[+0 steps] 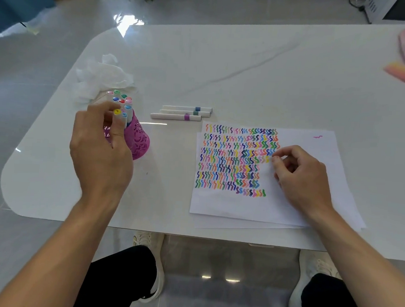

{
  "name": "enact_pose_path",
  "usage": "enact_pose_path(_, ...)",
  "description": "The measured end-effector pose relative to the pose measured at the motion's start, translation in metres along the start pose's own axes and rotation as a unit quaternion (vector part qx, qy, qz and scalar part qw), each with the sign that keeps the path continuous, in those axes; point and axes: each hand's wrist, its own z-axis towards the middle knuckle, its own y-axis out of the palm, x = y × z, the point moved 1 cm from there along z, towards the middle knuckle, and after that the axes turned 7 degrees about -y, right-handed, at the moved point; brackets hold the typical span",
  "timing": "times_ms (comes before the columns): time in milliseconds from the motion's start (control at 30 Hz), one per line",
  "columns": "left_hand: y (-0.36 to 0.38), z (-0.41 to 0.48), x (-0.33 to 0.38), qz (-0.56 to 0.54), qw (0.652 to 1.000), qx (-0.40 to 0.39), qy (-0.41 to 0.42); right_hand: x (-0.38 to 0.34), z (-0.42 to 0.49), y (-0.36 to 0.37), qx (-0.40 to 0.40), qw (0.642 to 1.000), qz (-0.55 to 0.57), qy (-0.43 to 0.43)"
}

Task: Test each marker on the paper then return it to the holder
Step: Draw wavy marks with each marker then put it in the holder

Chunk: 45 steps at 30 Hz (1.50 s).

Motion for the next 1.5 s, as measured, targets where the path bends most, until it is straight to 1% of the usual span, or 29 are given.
enact_pose_path(100,0.001,0.001,-0.004,0.039,0.999,-0.02,-0.017,0.0,0.0,0.0,0.001,1.0,-0.004,-0.004)
enact_pose_path(267,0.004,-0.002,-0.005,0.087,0.996,-0.031,0.002,0.001,0.0,0.0,0.002,1.0,0.0,-0.004)
enact_pose_path(433,0.004,-0.003,0.001,0.049,0.999,-0.018,0.016,0.001,0.0,0.001,0.001,1.0,-0.001,-0.005)
enact_pose_path(533,0.004,-0.006,0.009,0.026,0.999,-0.001,0.044,0.002,0.0,0.001,0.002,1.0,-0.004,-0.007)
enact_pose_path(633,0.007,-0.01,0.019,0.017,0.996,-0.005,0.088,0.002,-0.001,0.001,0.003,1.0,-0.004,-0.008)
enact_pose_path(733,0.017,-0.016,0.029,0.006,0.99,-0.04,0.133,0.001,-0.002,0.0,0.004,1.0,-0.001,-0.008)
enact_pose_path(800,0.027,-0.022,0.035,0.019,0.985,-0.088,0.145,0.001,-0.002,0.0,0.005,1.0,0.001,-0.008)
enact_pose_path(900,0.046,-0.029,0.042,0.051,0.977,-0.167,0.121,0.002,-0.002,-0.002,0.003,1.0,0.008,-0.006)
enact_pose_path(1067,0.075,-0.034,0.051,0.087,0.959,-0.252,0.094,0.004,-0.002,-0.003,0.001,1.0,0.024,-0.003)
enact_pose_path(1267,0.101,-0.028,0.04,0.146,0.941,-0.293,0.092,0.007,-0.004,-0.002,0.004,0.999,0.036,0.001)
enact_pose_path(1400,0.114,-0.019,0.03,0.163,0.936,-0.304,0.067,0.007,-0.005,-0.002,0.001,0.999,0.042,0.003)
enact_pose_path(1500,0.12,-0.017,0.028,0.177,0.931,-0.311,0.063,0.008,-0.006,-0.003,-0.005,0.999,0.045,0.004)
